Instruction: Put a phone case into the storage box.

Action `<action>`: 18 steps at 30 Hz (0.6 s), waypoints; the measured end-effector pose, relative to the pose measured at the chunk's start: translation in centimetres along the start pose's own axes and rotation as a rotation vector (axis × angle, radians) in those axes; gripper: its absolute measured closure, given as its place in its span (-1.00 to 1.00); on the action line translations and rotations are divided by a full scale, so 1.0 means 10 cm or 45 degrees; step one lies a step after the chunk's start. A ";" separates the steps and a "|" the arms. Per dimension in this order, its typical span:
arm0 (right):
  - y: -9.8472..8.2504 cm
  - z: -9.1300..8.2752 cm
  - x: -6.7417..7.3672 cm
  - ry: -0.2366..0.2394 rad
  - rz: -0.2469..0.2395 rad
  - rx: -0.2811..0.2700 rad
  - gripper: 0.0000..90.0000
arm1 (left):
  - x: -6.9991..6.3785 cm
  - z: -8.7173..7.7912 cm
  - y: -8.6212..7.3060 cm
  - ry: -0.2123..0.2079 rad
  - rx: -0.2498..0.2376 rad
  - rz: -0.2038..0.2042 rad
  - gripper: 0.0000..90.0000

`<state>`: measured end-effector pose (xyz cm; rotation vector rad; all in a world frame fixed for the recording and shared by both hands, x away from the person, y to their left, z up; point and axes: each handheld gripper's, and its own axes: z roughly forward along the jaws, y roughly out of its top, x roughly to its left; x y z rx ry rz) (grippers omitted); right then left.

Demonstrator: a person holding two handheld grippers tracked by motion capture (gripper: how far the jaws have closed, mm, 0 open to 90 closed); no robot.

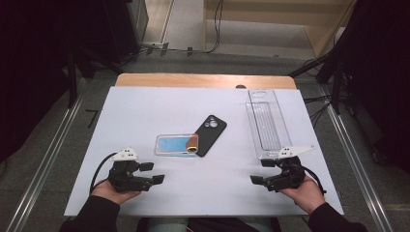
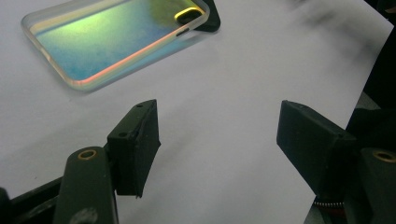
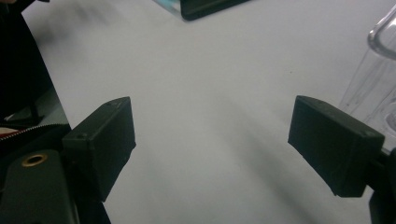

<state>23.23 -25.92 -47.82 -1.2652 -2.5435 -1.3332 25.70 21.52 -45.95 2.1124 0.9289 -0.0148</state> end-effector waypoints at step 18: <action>0.02 0.04 -0.02 0.000 0.002 0.023 -0.71 | 0.03 0.03 -0.01 -0.009 0.000 -0.020 -0.40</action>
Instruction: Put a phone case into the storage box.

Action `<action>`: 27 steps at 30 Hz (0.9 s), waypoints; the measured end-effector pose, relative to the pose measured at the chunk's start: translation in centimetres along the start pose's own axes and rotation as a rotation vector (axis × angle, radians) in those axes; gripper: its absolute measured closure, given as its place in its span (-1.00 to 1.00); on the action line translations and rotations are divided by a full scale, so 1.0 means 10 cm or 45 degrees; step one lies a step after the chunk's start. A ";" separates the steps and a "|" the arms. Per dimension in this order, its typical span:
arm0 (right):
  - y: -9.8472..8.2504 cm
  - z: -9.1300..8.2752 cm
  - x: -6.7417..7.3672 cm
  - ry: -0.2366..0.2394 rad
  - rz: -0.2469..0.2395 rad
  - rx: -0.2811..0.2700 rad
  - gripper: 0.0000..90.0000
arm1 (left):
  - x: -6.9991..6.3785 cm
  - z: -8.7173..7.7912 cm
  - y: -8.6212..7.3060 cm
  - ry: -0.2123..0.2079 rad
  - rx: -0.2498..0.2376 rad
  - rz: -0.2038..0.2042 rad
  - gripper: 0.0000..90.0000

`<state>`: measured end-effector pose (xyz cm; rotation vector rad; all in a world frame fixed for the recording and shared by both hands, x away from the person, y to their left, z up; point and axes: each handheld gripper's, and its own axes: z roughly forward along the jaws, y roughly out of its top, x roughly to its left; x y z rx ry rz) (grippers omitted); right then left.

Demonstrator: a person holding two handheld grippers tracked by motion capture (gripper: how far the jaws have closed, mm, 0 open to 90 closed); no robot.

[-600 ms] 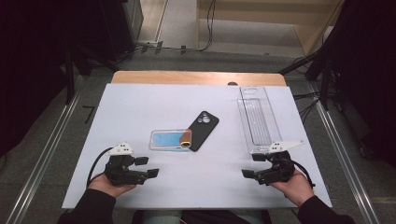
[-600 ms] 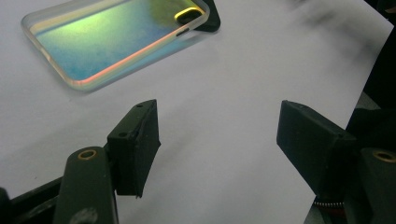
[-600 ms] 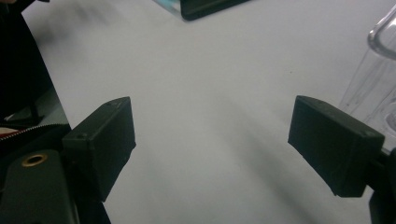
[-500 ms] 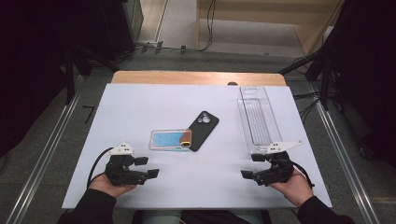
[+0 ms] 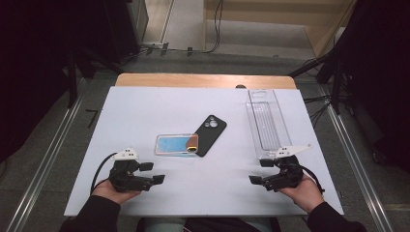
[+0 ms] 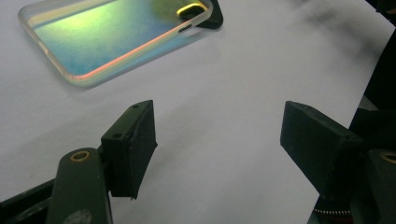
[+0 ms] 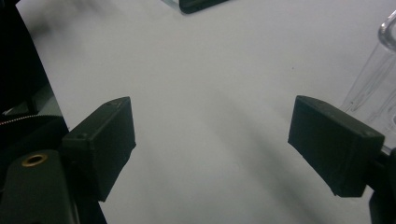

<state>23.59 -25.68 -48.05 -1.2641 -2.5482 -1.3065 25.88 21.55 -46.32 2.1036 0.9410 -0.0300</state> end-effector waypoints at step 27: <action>0.02 0.00 0.02 0.031 0.000 -0.011 -0.71 | 0.00 -0.06 0.00 0.014 -0.057 0.025 -0.37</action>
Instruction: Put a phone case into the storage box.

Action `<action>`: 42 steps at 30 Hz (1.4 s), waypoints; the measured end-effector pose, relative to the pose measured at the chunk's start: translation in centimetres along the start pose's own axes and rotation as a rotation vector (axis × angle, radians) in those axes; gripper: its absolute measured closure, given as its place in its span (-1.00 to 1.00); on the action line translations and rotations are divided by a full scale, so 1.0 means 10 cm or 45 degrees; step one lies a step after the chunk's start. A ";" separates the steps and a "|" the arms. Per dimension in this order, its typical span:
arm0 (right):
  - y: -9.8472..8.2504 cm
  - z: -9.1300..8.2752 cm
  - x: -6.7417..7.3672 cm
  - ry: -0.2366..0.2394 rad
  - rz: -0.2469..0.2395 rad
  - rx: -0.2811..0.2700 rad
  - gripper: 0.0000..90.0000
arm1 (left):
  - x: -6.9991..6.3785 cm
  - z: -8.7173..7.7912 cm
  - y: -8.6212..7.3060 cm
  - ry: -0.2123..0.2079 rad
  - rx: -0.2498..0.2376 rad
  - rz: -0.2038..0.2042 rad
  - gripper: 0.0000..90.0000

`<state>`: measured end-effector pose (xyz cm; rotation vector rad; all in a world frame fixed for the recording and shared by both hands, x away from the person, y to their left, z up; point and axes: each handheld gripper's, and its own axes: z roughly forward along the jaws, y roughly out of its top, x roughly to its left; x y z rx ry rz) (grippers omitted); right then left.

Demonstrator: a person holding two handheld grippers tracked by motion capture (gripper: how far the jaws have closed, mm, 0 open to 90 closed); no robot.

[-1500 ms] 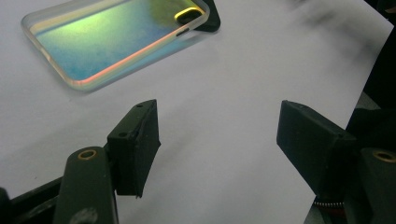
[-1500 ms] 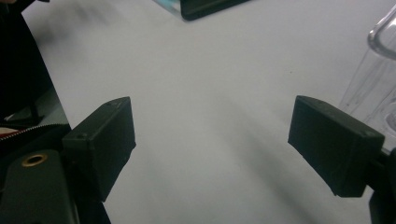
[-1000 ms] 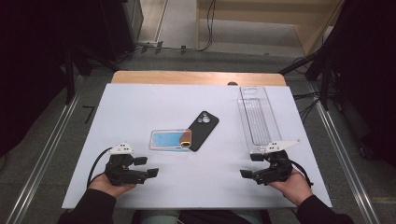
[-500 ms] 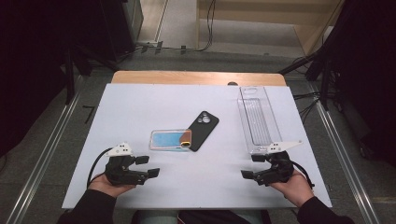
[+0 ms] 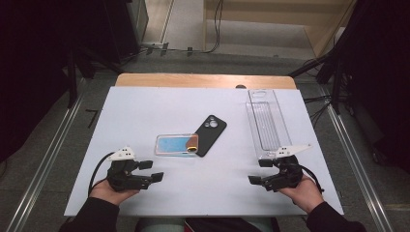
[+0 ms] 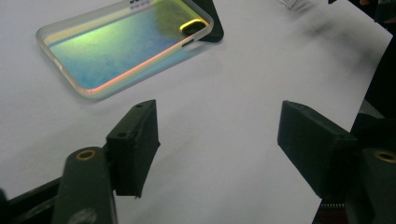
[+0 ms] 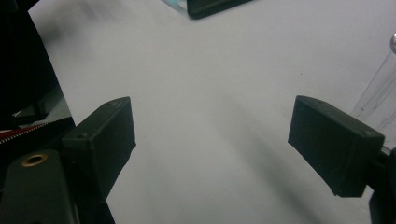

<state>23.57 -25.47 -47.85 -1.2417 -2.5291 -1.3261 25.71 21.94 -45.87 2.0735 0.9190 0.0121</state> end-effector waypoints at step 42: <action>-0.01 0.00 -0.01 -0.011 -0.014 0.025 -0.71 | 0.08 0.04 0.16 0.052 -0.001 -0.013 -1.00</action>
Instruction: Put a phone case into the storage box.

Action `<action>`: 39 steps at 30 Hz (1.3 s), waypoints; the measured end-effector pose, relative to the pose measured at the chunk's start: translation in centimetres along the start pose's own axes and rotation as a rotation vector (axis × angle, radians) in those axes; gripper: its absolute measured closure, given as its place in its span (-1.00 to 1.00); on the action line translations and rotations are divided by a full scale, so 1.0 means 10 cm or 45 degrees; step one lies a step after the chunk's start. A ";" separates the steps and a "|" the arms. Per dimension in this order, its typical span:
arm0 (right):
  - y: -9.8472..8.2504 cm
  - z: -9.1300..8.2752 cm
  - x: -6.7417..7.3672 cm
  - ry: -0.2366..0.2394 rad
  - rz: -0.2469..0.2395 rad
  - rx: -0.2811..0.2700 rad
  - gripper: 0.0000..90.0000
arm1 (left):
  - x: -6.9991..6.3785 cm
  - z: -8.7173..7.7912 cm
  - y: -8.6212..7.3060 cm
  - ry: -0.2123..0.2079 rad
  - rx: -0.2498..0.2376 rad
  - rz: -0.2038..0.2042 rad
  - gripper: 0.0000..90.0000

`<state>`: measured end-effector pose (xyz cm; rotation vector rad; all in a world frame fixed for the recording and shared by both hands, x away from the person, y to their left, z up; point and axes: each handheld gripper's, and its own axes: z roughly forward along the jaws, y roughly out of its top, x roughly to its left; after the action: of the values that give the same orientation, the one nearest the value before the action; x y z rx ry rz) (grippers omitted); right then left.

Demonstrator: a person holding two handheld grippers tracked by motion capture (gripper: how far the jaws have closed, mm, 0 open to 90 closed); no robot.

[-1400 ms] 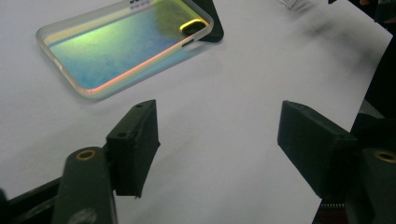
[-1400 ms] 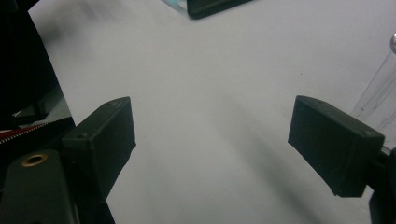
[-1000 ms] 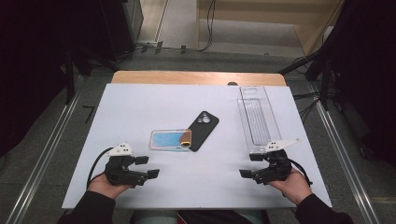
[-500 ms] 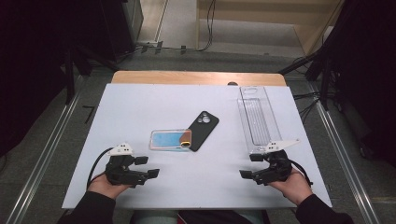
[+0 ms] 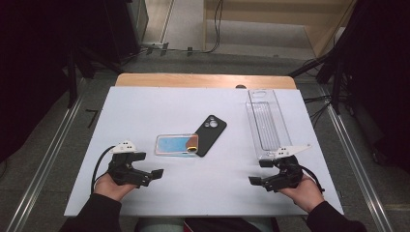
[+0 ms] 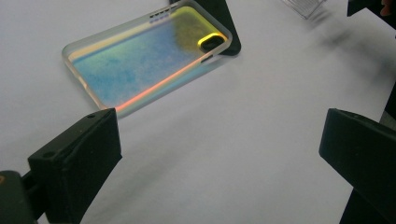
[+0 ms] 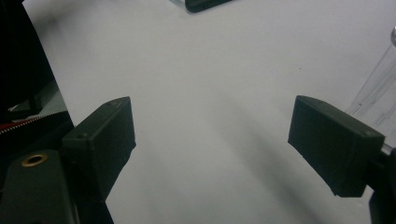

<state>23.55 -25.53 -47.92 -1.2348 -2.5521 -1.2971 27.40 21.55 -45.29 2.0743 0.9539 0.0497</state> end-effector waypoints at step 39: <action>-0.01 -0.02 0.00 0.008 -0.003 0.005 -0.71 | 0.48 0.47 0.66 0.147 0.017 -0.037 -0.85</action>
<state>23.38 -25.65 -47.89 -1.2255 -2.5518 -1.2936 36.47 19.02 -45.07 2.0877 1.0563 0.1496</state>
